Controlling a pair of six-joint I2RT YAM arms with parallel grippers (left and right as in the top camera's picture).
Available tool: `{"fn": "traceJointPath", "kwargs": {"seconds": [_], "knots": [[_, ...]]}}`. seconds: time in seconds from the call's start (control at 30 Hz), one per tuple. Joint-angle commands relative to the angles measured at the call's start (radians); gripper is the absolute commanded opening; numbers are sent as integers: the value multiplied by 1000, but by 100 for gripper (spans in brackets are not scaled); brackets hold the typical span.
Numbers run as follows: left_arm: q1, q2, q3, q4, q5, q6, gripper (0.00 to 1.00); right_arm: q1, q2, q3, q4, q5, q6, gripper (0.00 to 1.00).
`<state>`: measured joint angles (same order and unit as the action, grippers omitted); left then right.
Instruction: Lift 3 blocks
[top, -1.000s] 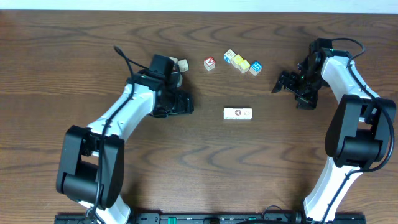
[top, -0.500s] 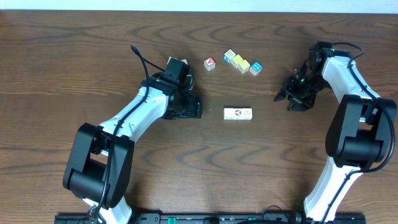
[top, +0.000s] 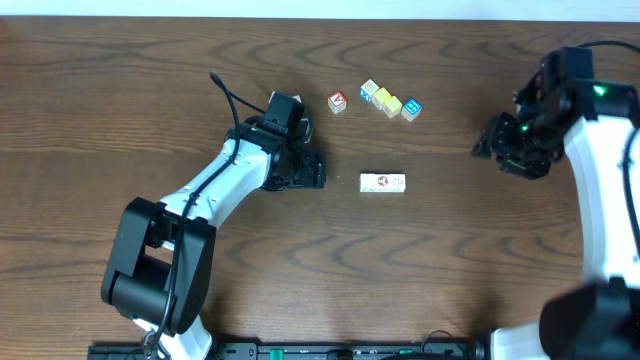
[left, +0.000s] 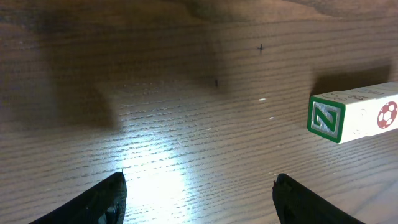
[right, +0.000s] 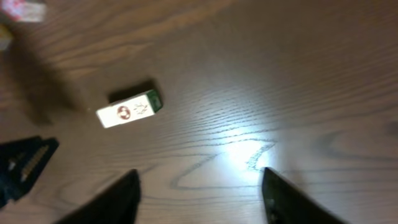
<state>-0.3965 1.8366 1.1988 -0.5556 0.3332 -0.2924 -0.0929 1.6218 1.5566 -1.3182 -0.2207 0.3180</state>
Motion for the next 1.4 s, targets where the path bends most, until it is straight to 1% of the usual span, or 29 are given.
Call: {"fn": "traceJointPath", "kwargs": {"seconds": [0.0,0.07,0.1,0.13,0.17,0.2,0.23,0.27,0.3,0.33,0.37,0.4,0.43,0.47,0.53,0.57,0.6,0.63,0.67,0.7,0.77,0.83,0.9,0.97,1.0,1.07,1.13,1.23,1.37], "knots": [[-2,8,-4,1,-13,-12,76,34,-80,-50,23,65,0,68],[-2,8,-4,0,-13,-20,76,50,-108,-80,65,117,0,71],[-2,8,-4,0,-13,-20,76,56,-113,-93,86,137,0,74],[-2,8,-4,0,-13,-21,76,60,-113,-99,98,143,0,79],[-2,8,-4,0,-13,-36,76,63,-110,-100,101,142,-1,77],[-2,8,-4,0,-13,-59,76,63,-106,-100,101,142,-1,73],[-2,8,-4,1,-13,-85,76,62,-106,-100,108,141,1,73],[-2,8,-4,0,-9,-109,76,61,-106,-100,120,140,8,69],[-2,8,-4,-3,6,-113,75,61,-106,-100,127,136,11,69],[-2,8,-4,-3,39,-107,73,61,-105,-101,136,134,10,69],[-2,8,-4,6,98,-88,63,62,-101,-101,145,134,6,64],[2,8,-4,23,177,-63,58,61,-98,-103,154,134,-8,57],[7,8,-4,50,276,-37,55,61,-97,-106,163,134,-19,54],[17,8,-4,85,381,-23,50,61,-97,-112,172,132,-27,52],[50,8,-4,168,580,-24,34,53,-96,-132,189,90,-56,45],[72,8,-4,206,664,-31,29,47,-96,-142,197,57,-76,41],[97,8,-4,236,731,-44,24,32,-96,-158,209,1,-107,35],[128,8,-4,255,783,-62,19,11,-95,-176,223,-57,-132,24],[154,8,-4,255,808,-69,10,-7,-93,-190,235,-103,-151,17],[182,8,-4,249,824,-68,8,-32,-91,-208,253,-163,-181,14],[234,8,-4,219,836,-68,7,-90,-83,-249,299,-291,-246,13],[280,8,-4,184,836,-59,8,-144,-71,-292,349,-399,-267,10],[305,8,-4,150,834,-13,8,-182,-56,-332,407,-500,-278,8],[312,8,-4,106,834,50,7,-202,-31,-369,480,-593,-282,2],[311,8,-4,84,834,72,7,-202,-11,-389,528,-631,-282,1],[304,9,-4,38,835,89,7,-194,33,-410,590,-672,-282,1],[296,10,-5,10,834,109,7,-185,89,-412,615,-698,-282,1],[288,10,-28,10,834,117,7,-173,192,-412,655,-758,-283,1],[291,14,-77,22,834,117,7,-173,280,-412,679,-799,-283,1]]}}
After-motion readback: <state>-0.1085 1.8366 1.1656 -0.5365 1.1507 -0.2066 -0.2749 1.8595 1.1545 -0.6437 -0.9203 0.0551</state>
